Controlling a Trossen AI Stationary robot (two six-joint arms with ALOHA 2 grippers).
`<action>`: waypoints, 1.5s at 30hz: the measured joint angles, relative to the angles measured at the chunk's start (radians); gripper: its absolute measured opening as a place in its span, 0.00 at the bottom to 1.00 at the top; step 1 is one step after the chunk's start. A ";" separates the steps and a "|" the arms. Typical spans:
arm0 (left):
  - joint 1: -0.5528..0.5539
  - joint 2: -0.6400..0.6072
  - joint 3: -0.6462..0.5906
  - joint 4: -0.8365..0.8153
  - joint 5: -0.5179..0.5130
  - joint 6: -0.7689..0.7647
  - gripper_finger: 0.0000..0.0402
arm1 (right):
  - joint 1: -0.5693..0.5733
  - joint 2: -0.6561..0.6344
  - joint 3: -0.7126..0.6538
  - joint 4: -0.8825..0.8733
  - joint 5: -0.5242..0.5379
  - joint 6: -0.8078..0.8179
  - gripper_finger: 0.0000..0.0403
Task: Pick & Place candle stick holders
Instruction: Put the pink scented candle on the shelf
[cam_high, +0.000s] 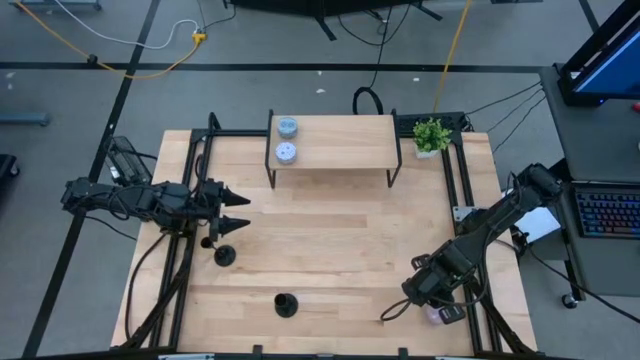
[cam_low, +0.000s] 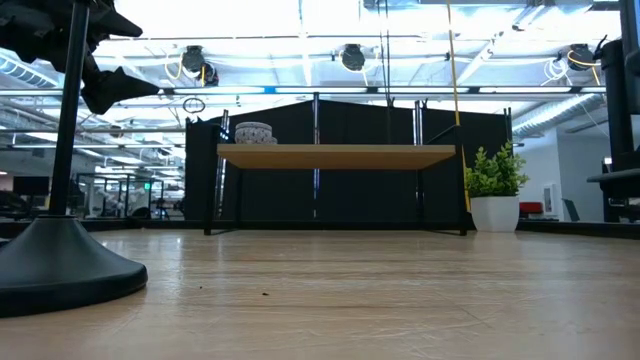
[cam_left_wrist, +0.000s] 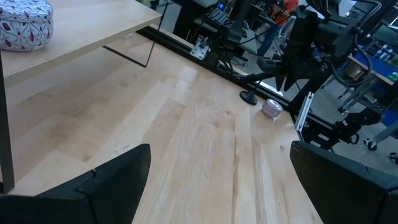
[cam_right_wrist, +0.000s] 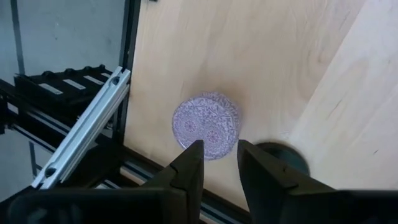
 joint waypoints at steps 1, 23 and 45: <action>0.000 0.000 0.000 0.000 0.000 0.000 0.98 | -0.001 0.000 0.000 0.004 0.000 0.005 0.23; 0.000 0.000 0.000 -0.001 0.003 -0.006 0.98 | 0.041 0.000 0.000 0.085 -0.001 -0.052 0.68; 0.000 0.001 0.000 -0.028 0.002 0.005 0.98 | 0.099 0.090 0.000 0.154 0.003 0.038 0.66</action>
